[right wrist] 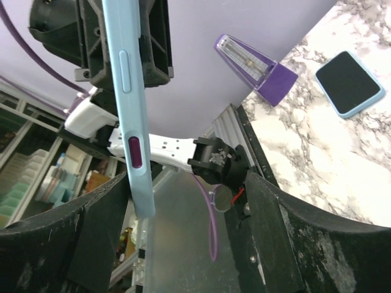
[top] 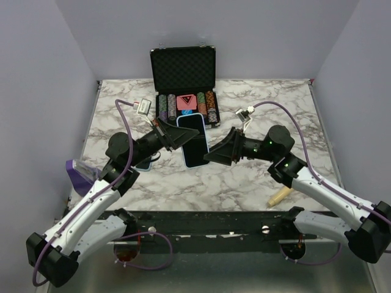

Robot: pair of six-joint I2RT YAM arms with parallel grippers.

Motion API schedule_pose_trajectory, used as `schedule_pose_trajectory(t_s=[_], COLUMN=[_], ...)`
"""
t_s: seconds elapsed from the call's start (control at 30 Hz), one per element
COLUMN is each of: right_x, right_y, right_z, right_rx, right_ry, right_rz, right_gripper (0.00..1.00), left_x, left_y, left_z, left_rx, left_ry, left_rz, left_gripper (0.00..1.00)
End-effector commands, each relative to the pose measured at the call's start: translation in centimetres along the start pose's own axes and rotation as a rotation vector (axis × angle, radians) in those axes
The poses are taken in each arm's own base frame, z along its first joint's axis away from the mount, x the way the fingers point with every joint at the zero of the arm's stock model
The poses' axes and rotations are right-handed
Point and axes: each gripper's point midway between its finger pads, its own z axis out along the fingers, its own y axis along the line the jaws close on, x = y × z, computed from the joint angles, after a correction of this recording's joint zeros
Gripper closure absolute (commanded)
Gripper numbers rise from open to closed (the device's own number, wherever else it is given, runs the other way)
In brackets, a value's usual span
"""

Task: Take the phone out of the phone case
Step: Adjust the phone, then remove the phone case from the phone.

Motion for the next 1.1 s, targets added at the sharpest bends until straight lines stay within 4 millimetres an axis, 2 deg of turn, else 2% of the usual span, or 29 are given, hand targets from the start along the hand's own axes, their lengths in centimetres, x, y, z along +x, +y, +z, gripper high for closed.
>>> schedule_pose_trajectory(t_s=[0.0, 0.13, 0.2, 0.3, 0.43, 0.73, 1.07], right_x=[-0.7, 0.0, 0.5, 1.5, 2.2, 0.7, 0.9], right_y=[1.7, 2.9, 3.8, 4.4, 4.2, 3.4, 4.6], right_z=[-0.2, -0.3, -0.7, -1.2, -1.4, 0.0, -0.4], right_rx=[-0.089, -0.188, -0.246, -0.303, -0.304, -0.268, -0.352], right_ry=[-0.025, 0.009, 0.027, 0.075, 0.095, 0.063, 0.069], right_rz=[-0.012, -0.009, -0.011, -0.025, -0.031, -0.01, -0.038], right_gripper=[0.19, 0.38, 0.44, 0.45, 0.44, 0.46, 0.63], left_x=[-1.0, -1.2, -1.4, -1.9, -2.3, -1.6, -1.3], left_y=[-1.7, -1.9, -1.6, -1.3, -1.2, -1.5, -1.8], left_z=[-0.6, -0.6, -0.5, -0.5, -0.4, -0.4, -0.5], left_rx=[0.044, 0.054, 0.049, 0.048, 0.06, 0.106, 0.124], left_ry=[-0.049, -0.052, -0.054, -0.063, -0.07, -0.036, -0.015], left_rz=[-0.029, -0.038, -0.038, -0.048, -0.057, -0.083, -0.099], left_gripper=[1.0, 1.0, 1.0, 1.0, 1.0, 1.0, 1.0])
